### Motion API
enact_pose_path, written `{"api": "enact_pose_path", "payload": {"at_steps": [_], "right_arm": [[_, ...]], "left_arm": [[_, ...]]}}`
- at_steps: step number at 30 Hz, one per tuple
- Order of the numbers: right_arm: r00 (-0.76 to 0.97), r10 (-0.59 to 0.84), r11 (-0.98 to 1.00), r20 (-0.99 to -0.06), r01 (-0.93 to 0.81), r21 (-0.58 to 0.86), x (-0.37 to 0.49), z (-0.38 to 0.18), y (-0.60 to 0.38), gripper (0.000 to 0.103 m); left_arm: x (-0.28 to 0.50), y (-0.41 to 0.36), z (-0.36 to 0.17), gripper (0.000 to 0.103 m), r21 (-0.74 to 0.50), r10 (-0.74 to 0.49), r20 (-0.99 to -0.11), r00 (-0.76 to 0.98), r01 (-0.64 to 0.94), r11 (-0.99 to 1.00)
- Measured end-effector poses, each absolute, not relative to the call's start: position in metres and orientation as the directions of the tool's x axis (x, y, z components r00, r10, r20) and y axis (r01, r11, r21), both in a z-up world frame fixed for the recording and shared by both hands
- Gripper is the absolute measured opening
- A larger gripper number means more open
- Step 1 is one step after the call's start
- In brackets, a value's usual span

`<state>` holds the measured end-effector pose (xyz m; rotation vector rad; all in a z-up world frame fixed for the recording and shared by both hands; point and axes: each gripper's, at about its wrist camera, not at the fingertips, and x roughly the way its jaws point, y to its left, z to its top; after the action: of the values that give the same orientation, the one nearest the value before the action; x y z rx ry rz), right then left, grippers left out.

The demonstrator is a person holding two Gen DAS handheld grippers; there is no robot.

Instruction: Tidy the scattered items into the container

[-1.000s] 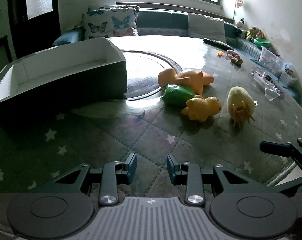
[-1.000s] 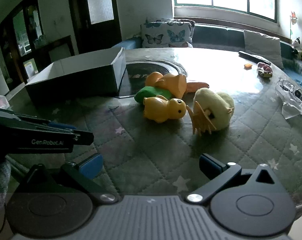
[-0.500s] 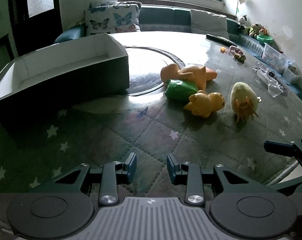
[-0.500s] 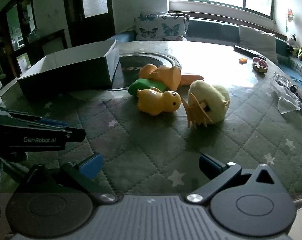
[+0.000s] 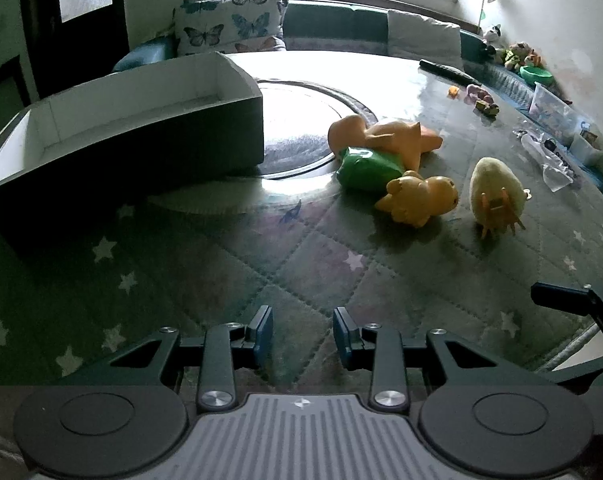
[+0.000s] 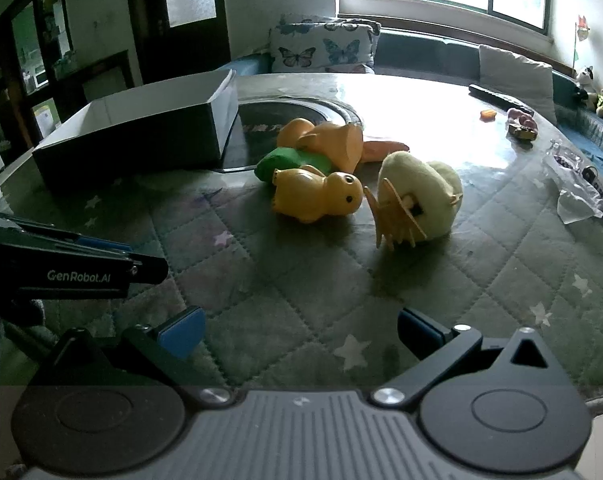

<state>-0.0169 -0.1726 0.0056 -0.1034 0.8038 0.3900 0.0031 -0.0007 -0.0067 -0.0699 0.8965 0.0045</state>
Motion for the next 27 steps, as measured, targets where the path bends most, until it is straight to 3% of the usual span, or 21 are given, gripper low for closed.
{"api": "enact_pose_path", "payload": {"at_steps": [27], "right_arm": [[0.628, 0.317, 0.914, -0.711, -0.401, 0.053, -0.003, 0.011, -0.169, 0.103]], "left_arm": [[0.018, 0.002, -0.006, 0.036, -0.067, -0.028, -0.796, 0.604, -0.042, 0.997]]}}
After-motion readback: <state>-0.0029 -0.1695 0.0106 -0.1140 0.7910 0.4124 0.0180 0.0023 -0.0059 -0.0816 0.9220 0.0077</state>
